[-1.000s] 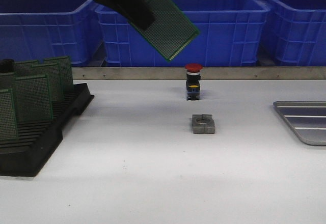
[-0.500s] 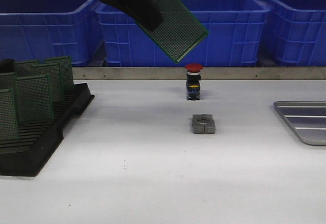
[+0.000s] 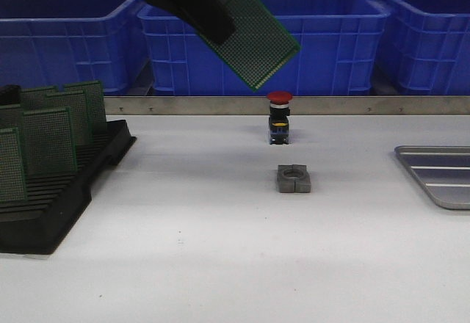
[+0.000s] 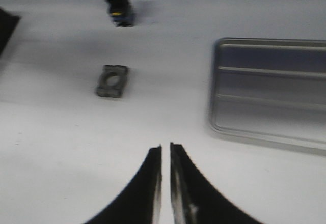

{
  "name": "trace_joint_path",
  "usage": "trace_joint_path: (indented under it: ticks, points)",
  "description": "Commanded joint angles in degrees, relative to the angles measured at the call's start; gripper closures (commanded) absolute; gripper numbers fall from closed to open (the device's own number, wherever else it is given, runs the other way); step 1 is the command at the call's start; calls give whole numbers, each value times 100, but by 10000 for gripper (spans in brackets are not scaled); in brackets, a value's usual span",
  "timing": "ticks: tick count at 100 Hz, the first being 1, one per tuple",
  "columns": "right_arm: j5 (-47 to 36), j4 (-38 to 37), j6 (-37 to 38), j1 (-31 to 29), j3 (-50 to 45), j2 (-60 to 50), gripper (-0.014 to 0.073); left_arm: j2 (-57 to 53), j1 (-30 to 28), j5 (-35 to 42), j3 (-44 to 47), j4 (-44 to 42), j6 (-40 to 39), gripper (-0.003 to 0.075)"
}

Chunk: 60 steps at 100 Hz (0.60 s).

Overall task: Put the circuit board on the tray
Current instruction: 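Carry the board toward the center and bring the right gripper to it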

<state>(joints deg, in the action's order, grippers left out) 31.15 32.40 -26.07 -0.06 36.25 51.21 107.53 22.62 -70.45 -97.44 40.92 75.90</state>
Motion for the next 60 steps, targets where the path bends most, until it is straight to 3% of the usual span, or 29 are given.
trace_joint_path:
  ticks: [1,17,28,41,48,60]
  points:
    - [-238,1237,-1480,221,459,489,364,-275,41,-276,-156,382,-40,741]
    - [227,2606,-3455,548,987,1455,195,-275,41,-276,-156,382,-40,741]
    - [635,3208,-4790,740,1412,2033,188,-267,41,-276,-156,382,-40,741]
    - [927,3370,-6412,1028,1851,2659,188,-267,41,-276,-156,395,-40,741]
    - [936,3376,-6904,1175,2039,2945,188,-267,41,-276,-156,409,-40,741]
    - [948,3450,-7060,1331,2306,3327,188,-267,41,-276,-156,418,-40,741]
